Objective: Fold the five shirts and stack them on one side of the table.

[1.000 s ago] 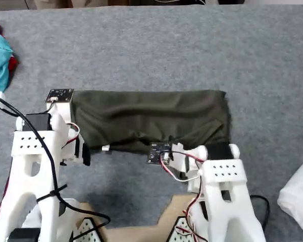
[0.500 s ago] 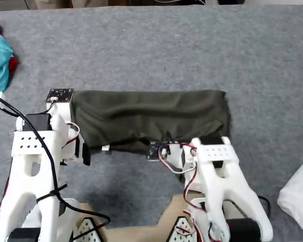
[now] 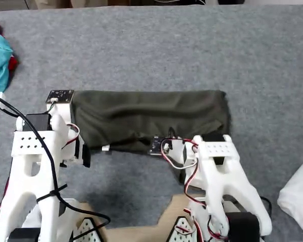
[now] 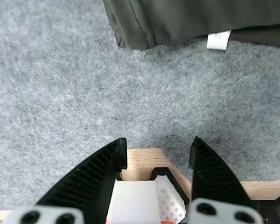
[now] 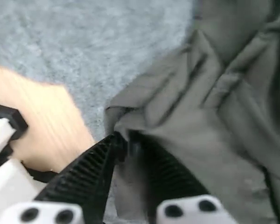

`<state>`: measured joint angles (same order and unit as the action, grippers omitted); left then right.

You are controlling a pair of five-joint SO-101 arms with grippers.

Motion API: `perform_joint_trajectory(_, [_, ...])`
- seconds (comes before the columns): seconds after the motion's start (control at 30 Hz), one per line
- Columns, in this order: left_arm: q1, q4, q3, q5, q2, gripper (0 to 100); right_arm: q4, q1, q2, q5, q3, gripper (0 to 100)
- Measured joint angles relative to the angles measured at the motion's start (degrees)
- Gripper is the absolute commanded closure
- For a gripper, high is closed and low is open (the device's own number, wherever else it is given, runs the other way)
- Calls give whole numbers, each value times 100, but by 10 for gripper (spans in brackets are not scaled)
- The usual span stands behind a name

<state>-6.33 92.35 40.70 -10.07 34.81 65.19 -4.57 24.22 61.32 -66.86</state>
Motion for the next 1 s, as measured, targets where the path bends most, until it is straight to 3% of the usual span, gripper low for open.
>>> perform_joint_trajectory(0.33, [0, 18, 0, 0, 0, 775, 35, 79, 79, -132, 404, 986])
perform_joint_trajectory(0.7, [0, 18, 0, 0, 0, 775, 686, 369, 229, -246, 2725, 984])
perform_joint_trajectory(1.0, [0, 18, 0, 0, 0, 775, 686, 229, -1301, -246, 4290, 985])
